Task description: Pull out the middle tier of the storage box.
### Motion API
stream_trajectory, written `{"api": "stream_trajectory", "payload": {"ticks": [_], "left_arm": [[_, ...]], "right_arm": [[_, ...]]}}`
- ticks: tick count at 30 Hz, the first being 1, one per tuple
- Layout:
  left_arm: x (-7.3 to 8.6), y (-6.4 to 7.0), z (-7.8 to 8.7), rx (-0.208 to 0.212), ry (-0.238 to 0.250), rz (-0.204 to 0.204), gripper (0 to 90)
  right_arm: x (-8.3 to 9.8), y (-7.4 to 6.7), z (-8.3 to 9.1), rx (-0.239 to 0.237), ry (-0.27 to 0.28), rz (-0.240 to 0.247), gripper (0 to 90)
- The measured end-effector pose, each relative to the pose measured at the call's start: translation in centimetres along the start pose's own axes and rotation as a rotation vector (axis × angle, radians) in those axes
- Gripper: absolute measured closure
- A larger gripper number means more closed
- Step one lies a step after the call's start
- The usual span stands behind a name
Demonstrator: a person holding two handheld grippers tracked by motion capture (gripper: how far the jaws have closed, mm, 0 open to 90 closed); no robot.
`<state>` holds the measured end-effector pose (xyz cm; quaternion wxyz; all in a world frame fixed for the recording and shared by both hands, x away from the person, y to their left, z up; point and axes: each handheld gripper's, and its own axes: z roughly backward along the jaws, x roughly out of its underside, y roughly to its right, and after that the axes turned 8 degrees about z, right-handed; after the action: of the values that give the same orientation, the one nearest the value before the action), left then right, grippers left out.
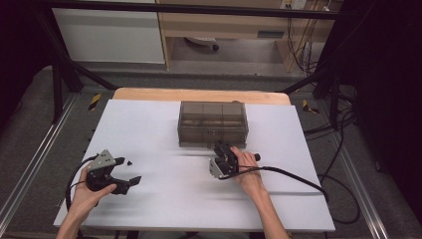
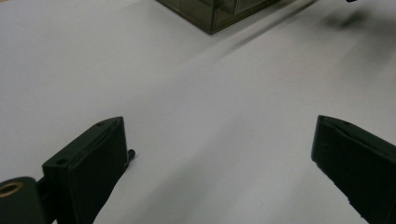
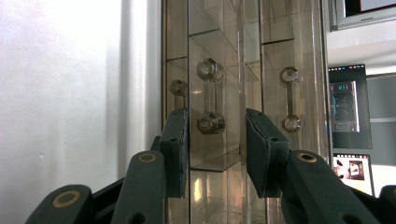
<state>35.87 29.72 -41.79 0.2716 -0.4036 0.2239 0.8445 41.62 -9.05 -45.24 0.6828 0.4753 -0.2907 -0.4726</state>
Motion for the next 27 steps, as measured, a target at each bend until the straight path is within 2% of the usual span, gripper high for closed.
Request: {"api": "stream_trajectory", "payload": {"ticks": [27], "left_arm": [[0.01, 0.07, -0.02, 0.001, -0.002, -0.002, 3.1]], "right_arm": [[-0.35, -0.33, 1.04, -0.010, 0.007, 0.007, 63.3]]}}
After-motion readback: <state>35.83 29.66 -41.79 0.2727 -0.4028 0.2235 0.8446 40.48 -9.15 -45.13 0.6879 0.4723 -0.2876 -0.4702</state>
